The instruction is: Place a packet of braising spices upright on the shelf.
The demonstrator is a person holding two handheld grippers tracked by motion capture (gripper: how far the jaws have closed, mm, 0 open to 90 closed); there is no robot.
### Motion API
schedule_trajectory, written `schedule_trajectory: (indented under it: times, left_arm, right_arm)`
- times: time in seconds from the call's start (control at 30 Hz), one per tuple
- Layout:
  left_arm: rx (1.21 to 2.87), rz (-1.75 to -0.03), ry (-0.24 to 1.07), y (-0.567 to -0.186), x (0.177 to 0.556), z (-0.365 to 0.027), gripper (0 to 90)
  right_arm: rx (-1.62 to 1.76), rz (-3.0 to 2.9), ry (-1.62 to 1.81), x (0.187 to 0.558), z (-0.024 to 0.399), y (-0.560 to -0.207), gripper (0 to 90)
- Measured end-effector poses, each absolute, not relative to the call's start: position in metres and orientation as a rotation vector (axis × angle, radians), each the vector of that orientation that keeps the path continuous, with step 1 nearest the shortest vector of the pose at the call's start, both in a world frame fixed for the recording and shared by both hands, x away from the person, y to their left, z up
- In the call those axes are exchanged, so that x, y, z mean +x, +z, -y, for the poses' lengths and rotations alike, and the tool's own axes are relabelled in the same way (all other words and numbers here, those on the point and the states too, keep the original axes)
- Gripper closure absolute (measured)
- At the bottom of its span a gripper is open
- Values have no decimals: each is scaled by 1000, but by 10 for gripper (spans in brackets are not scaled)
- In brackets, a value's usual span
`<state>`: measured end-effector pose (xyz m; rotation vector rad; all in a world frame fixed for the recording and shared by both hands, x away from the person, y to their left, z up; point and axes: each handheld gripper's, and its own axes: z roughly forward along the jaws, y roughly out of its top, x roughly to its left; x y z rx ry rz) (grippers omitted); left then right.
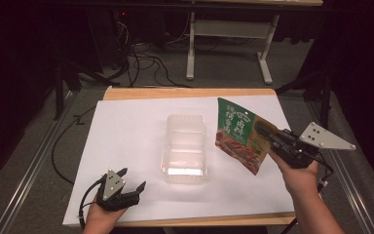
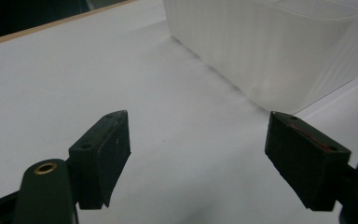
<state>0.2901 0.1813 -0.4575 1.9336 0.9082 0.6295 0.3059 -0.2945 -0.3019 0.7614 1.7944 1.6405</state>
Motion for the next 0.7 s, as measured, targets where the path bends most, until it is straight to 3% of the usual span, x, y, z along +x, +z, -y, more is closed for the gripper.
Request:
schedule_trajectory:
  times: [0.57,0.7]
  left_arm:
    - [1881,-904,645,-453,286,-189,213]
    - [1855,-889,636,-451,286,-190,175]
  right_arm:
    - [688,-1824,1771,317,248,-298,900]
    - [663,-1838,1790,318,236,-297,900]
